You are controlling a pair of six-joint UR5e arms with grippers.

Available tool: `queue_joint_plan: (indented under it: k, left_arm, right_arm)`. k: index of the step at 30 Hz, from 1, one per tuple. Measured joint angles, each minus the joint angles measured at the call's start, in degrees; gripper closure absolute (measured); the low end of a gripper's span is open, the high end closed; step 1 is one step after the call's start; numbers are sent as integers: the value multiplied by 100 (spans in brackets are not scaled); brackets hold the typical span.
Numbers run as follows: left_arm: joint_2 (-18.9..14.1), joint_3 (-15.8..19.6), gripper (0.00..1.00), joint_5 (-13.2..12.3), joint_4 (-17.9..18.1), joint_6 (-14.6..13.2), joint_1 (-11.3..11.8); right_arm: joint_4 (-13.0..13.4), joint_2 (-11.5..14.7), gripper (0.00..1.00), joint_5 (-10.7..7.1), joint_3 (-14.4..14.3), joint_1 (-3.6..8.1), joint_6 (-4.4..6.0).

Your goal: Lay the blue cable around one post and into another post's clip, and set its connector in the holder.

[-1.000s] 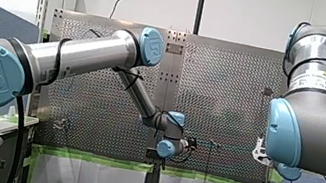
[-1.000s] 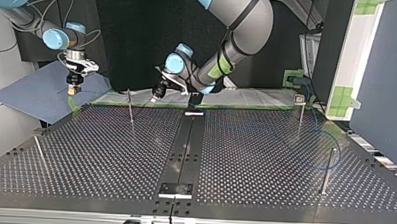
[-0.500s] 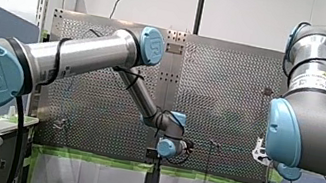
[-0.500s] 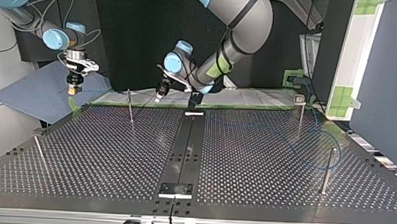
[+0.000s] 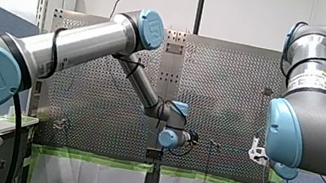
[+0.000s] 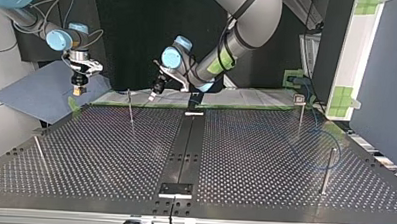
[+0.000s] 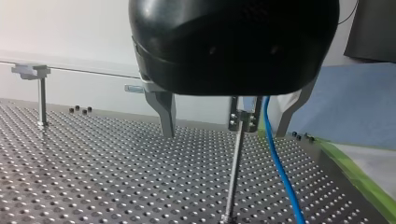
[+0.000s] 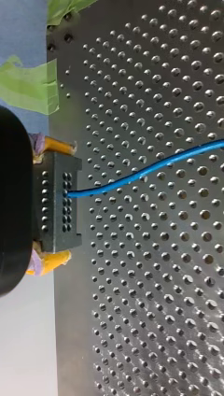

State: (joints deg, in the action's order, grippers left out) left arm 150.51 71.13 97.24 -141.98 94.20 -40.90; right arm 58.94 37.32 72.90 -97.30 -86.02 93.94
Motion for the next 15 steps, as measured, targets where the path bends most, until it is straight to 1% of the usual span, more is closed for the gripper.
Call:
queue_joint_plan:
  k: [6,9,15]
  left_arm:
    - [-223,273,2,6,-203,-243,-96]
    - [-255,418,2,7,-344,-364,-173]
    - [-270,674,2,-14,-635,-488,-277]
  right_arm:
    - [-35,0,100,-3,-1,-13,22]
    - [-46,0,100,-3,1,-14,34]
    - [-64,-1,100,-3,-1,-15,55]
